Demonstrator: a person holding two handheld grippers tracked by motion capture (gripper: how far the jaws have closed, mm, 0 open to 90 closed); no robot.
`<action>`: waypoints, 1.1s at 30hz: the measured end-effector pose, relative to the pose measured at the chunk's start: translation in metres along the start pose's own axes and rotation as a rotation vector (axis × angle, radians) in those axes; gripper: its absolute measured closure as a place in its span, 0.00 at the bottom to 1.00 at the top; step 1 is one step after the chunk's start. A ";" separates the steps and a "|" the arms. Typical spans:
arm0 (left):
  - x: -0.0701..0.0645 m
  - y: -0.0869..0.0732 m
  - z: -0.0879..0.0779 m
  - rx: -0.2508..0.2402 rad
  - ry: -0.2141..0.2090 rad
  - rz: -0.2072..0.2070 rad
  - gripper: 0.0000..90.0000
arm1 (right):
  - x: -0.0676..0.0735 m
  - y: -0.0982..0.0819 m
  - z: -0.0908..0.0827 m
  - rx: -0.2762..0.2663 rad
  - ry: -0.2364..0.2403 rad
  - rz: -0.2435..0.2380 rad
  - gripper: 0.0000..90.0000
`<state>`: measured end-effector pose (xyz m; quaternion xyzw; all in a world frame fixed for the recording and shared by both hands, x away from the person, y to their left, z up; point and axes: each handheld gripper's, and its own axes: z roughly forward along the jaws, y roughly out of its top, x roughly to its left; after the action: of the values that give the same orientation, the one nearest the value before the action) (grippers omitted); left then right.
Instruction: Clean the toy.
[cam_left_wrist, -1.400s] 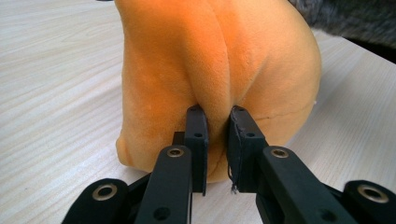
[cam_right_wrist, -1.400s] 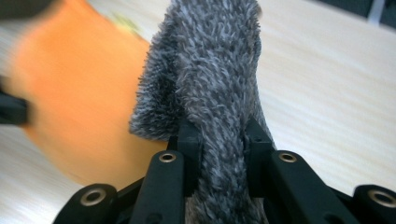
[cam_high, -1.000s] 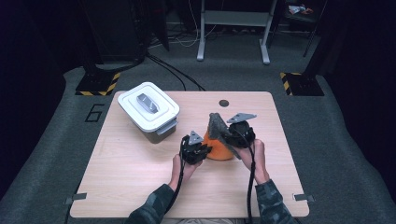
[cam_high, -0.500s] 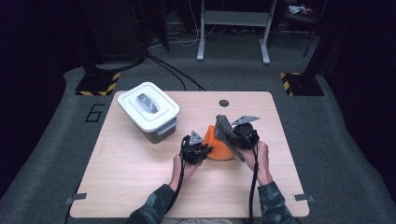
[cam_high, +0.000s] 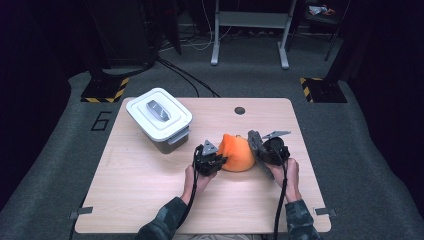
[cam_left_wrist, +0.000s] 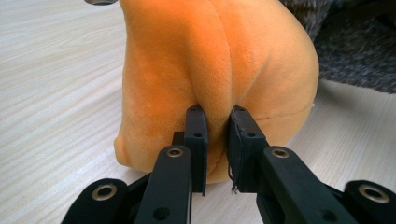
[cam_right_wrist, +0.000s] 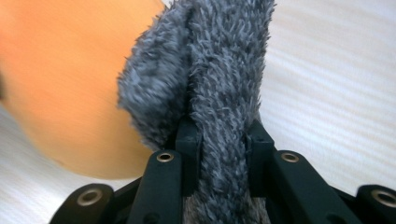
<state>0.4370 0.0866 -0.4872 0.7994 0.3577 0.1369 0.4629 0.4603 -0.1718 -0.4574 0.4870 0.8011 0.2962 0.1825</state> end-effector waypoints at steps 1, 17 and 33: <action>0.000 0.000 0.000 0.001 0.001 0.001 0.88 | -0.002 -0.002 0.003 0.008 -0.004 0.011 0.81; 0.003 -0.001 -0.001 -0.010 0.003 -0.005 0.88 | -0.013 -0.008 -0.007 0.015 -0.021 0.039 0.82; 0.009 -0.002 -0.002 -0.022 -0.044 0.020 0.80 | 0.035 0.023 -0.018 -0.055 0.058 -0.097 0.82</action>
<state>0.4410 0.0948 -0.4887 0.8005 0.3379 0.1277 0.4782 0.4490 -0.1376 -0.4290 0.4339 0.8202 0.3228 0.1866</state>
